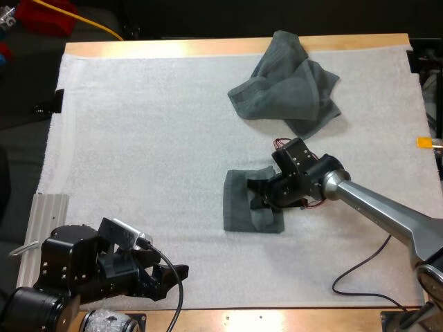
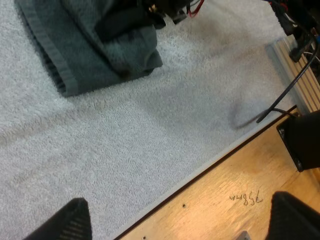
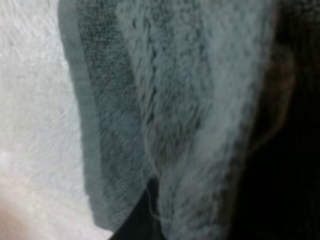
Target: Pick towel from pile, fold and stack
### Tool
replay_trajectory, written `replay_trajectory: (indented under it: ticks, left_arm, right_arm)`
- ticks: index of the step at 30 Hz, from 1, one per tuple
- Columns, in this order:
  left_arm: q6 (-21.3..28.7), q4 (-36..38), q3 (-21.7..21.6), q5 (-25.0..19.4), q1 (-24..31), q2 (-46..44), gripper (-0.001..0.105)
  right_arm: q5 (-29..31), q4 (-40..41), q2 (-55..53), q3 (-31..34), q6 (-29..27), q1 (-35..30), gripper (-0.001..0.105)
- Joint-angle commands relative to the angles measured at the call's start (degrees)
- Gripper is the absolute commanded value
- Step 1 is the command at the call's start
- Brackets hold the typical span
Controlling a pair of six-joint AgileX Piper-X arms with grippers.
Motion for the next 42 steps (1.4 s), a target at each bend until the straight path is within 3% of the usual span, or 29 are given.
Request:
replay_trajectory:
  ticks: [1,6,9,12,17,20,36,42]
  left_arm:
    - [0.3,0.1,-0.4,0.3,-0.1,-0.4,0.070]
    - [0.7,0.1,-0.4,0.3,-0.1,-0.4,0.070]
    - [0.8,0.1,-0.4,0.3,-0.1,-0.4,0.070]
    - [0.8,0.1,-0.4,0.3,-0.1,-0.4,0.070]
    - [0.8,0.1,-0.4,0.3,-0.1,-0.4,0.070]
    - [0.8,0.1,-0.4,0.3,-0.1,-0.4,0.070]
    - [0.8,0.1,-0.4,0.3,-0.1,-0.4,0.070]
    - [0.8,0.1,-0.4,0.3,-0.1,-0.4,0.070]
  right_arm:
    - [0.6,-1.3,0.0,-0.4,0.6,0.0,0.001]
    - [0.7,-2.5,0.0,-0.4,2.1,0.0,0.002]
    - [0.7,-2.5,0.0,-0.4,2.2,0.0,0.010]
    - [0.6,-2.5,0.0,-0.4,2.2,0.0,0.025]
    - [-3.1,-3.4,0.0,-0.4,2.2,0.0,0.062]
    - [-7.7,-5.9,-0.1,-0.4,2.2,0.0,0.071]
    - [-14.3,-10.9,-4.4,-0.4,2.4,0.5,0.071]
    - [-12.5,-11.0,-4.4,-0.4,1.7,4.6,0.071]
